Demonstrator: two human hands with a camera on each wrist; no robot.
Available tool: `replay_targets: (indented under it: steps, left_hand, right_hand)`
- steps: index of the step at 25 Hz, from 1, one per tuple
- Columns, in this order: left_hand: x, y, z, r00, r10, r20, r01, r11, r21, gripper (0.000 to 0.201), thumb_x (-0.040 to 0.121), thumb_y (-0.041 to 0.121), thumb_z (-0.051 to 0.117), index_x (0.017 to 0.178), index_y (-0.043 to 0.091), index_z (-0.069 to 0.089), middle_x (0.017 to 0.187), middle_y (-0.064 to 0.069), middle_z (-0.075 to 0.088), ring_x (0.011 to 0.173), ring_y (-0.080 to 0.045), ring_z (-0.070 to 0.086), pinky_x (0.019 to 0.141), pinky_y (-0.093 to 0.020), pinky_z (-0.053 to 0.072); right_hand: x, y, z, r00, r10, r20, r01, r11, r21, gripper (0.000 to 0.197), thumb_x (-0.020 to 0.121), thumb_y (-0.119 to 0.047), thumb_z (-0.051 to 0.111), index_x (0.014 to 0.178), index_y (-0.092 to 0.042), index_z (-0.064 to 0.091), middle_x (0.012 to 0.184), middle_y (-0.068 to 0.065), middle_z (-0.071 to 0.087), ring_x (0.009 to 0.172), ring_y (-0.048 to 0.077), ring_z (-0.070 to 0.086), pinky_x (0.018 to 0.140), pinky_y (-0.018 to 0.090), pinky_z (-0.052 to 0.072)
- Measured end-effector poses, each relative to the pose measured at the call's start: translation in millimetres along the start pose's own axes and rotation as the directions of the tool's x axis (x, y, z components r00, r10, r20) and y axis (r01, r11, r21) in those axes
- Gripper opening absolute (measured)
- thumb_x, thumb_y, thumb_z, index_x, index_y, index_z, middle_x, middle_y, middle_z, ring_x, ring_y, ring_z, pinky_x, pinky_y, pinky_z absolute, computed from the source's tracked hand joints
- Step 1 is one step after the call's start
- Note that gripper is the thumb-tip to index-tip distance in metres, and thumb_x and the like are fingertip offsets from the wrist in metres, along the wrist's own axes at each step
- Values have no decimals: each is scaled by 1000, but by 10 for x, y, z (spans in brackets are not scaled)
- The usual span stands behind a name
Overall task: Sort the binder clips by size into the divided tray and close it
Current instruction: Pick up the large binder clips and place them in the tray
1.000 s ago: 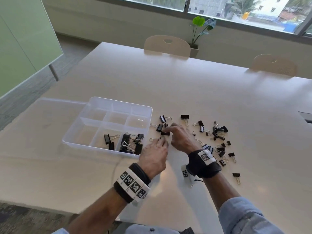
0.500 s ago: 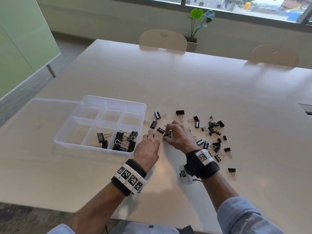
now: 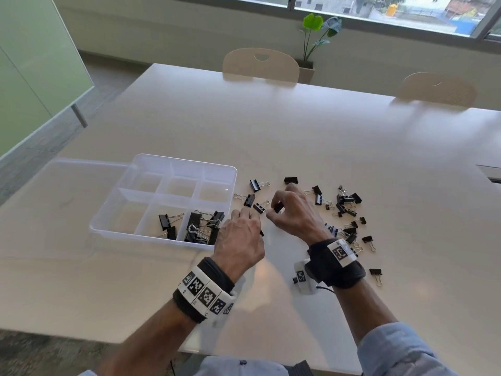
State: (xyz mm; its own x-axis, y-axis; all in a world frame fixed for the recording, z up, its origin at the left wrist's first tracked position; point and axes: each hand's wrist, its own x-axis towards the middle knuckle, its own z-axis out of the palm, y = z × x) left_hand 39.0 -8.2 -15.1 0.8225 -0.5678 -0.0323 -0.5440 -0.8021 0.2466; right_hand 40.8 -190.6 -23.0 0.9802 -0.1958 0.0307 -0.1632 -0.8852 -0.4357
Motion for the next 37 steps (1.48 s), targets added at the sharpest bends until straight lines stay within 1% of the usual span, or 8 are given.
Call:
replay_targets:
  steps: [5, 10, 14, 18, 23, 27, 31, 37]
  left_hand:
    - [-118, -108, -294, 998, -19, -60, 13, 995, -97, 36, 98, 33, 56, 129, 13, 56, 121, -4, 52, 107, -23, 59, 88, -34, 51]
    - [-303, -478, -605, 978, -184, -98, 174, 980, -97, 39, 101, 39, 57, 132, 16, 56, 123, -3, 51, 102, -29, 69, 84, -38, 53]
    - [-422, -1073, -744, 937, -333, -103, 323, 941, -106, 42, 101, 37, 62, 134, 13, 57, 126, -7, 54, 106, -32, 67, 86, -41, 53]
    - [-405, -1489, -719, 917, -393, -64, 390, 919, -48, 36, 98, 33, 64, 125, 9, 61, 117, -14, 61, 108, -34, 64, 87, -42, 51]
    - [-430, -1579, -658, 927, -374, 17, 375, 927, -8, 27, 100, 35, 61, 111, 11, 58, 107, -12, 65, 101, -34, 68, 78, -39, 51]
    - [-458, -1596, -757, 936, -351, -34, 351, 936, -8, 20, 103, 30, 58, 107, 10, 61, 105, -11, 66, 98, -32, 68, 72, -36, 46]
    - [-405, -1458, -864, 938, -328, -109, 328, 944, -16, 30, 103, 29, 58, 125, 11, 66, 118, -9, 70, 104, -33, 69, 81, -42, 56]
    - [-154, -939, -830, 971, -188, -149, 181, 982, -61, 39, 102, 38, 62, 136, 19, 64, 128, -2, 67, 110, -28, 68, 86, -39, 56]
  right_hand:
    - [4, -228, -99, 992, -25, -124, 39, 992, 117, 19, 89, -43, 72, 92, -25, 66, 96, -7, 55, 81, 9, 59, 72, 29, 46]
    - [118, -696, 26, 973, -129, -193, 174, 954, 243, 19, 89, -36, 82, 101, -24, 73, 100, -6, 62, 80, 2, 65, 77, 24, 55]
    - [200, -1170, 356, 966, -228, -120, 254, 921, 296, 23, 89, -32, 84, 105, -19, 76, 103, -3, 64, 82, 9, 71, 80, 33, 63]
    - [202, -1582, 648, 955, -291, -50, 293, 917, 272, 33, 90, -31, 81, 118, -18, 70, 107, 1, 65, 85, 14, 69, 74, 30, 56]
    - [257, -1852, 942, 967, -252, -20, 250, 942, 222, 33, 88, -34, 74, 117, -18, 67, 107, 3, 64, 88, 27, 69, 79, 46, 60]
    - [243, -1837, 976, 968, -250, -22, 249, 946, 206, 35, 89, -36, 76, 115, -15, 68, 104, 5, 66, 90, 28, 68, 79, 45, 59]
    - [212, -1668, 828, 966, -244, -82, 256, 941, 219, 25, 92, -34, 74, 110, -17, 71, 105, 0, 68, 91, 22, 68, 75, 37, 55]
    - [95, -1177, 468, 973, -158, -166, 182, 973, 142, 16, 96, -38, 66, 108, -29, 72, 109, -13, 69, 95, 12, 68, 69, 30, 48]
